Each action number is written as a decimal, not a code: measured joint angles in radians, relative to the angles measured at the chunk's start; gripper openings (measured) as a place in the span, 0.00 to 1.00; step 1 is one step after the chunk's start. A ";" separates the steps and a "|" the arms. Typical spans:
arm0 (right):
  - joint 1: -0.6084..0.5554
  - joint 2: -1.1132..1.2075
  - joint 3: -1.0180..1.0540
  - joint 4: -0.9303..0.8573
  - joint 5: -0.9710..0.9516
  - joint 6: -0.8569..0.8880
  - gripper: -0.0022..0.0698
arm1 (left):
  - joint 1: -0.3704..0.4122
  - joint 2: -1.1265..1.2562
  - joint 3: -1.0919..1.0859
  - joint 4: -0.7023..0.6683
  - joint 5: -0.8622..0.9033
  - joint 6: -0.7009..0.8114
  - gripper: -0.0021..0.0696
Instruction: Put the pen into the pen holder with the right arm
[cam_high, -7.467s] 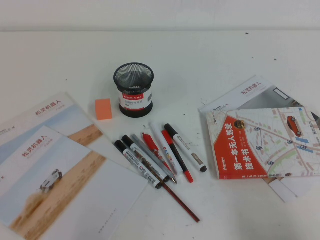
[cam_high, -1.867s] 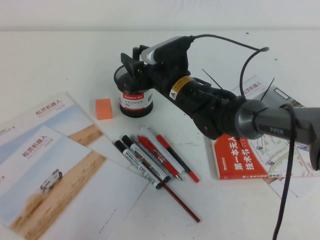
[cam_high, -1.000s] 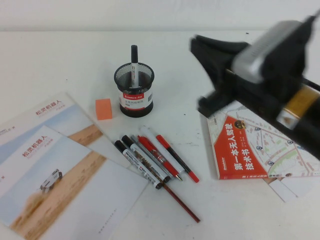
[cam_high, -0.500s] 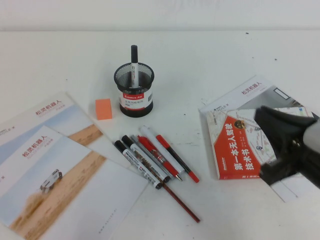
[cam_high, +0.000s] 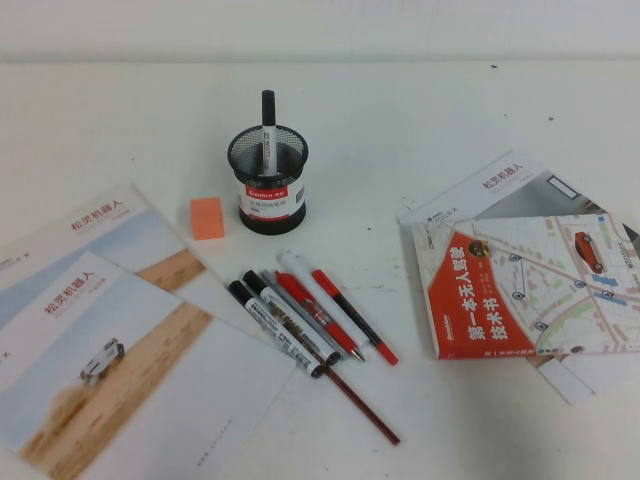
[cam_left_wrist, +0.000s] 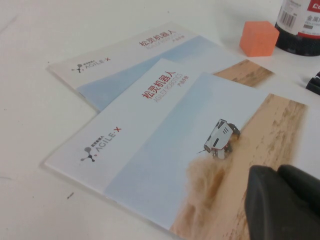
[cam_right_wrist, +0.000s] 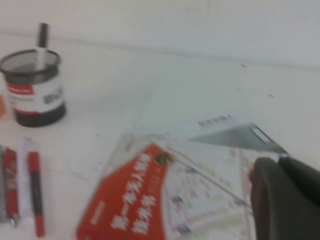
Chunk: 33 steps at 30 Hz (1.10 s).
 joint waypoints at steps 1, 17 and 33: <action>-0.033 -0.043 0.013 0.000 0.036 0.000 0.00 | 0.000 0.000 0.000 0.000 0.000 0.000 0.03; -0.163 -0.231 0.209 0.033 0.072 -0.001 0.00 | 0.000 0.000 0.000 0.000 0.000 0.000 0.03; -0.221 -0.526 0.259 -0.401 0.364 0.539 0.00 | 0.000 0.000 0.000 0.000 0.000 0.000 0.03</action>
